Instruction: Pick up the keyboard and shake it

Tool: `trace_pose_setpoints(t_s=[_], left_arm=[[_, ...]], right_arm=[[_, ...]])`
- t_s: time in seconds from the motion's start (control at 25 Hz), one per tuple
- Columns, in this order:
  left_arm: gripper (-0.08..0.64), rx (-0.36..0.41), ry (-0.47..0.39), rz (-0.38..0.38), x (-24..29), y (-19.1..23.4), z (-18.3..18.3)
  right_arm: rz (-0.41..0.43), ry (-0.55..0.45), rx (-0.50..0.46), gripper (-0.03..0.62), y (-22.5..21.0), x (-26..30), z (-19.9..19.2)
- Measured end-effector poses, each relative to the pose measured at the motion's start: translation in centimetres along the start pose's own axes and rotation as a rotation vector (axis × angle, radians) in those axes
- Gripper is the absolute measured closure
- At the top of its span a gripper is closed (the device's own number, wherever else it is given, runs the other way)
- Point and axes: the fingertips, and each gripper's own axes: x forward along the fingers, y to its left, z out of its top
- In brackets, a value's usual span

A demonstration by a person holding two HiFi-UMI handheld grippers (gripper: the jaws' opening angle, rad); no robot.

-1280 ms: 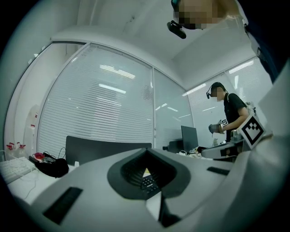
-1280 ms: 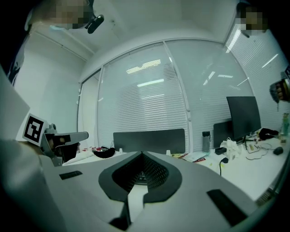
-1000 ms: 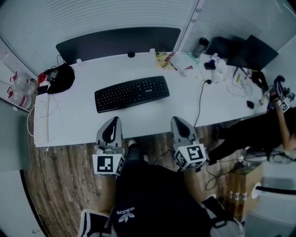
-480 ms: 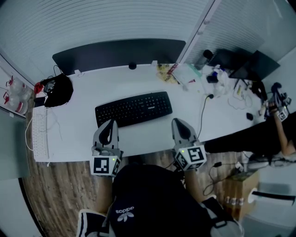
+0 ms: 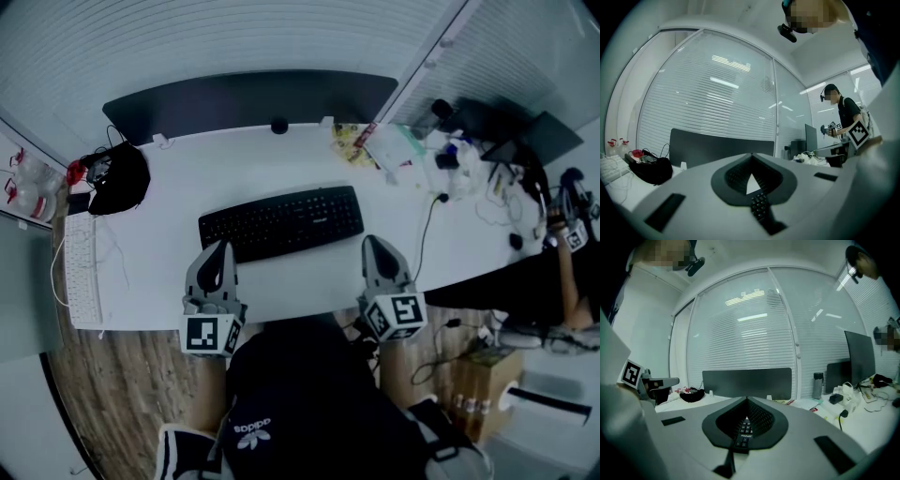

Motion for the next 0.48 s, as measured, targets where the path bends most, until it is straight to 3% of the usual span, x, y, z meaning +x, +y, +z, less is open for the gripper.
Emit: trace_pose_setpoints(t_s=[0.2,0.48], left_arm=[[0.557,-0.008,0.052,0.044,-0.7,1.3,-1.5],[0.557,-0.026,-0.003,0.122,-0.3,2.1,-0.1]], right_arm=[[0.014,0.018,-0.002,0.588,-0.2,1.5,-0.5],[0.083,0.025,-0.012,0.589,-0.3,3.8,0.1]])
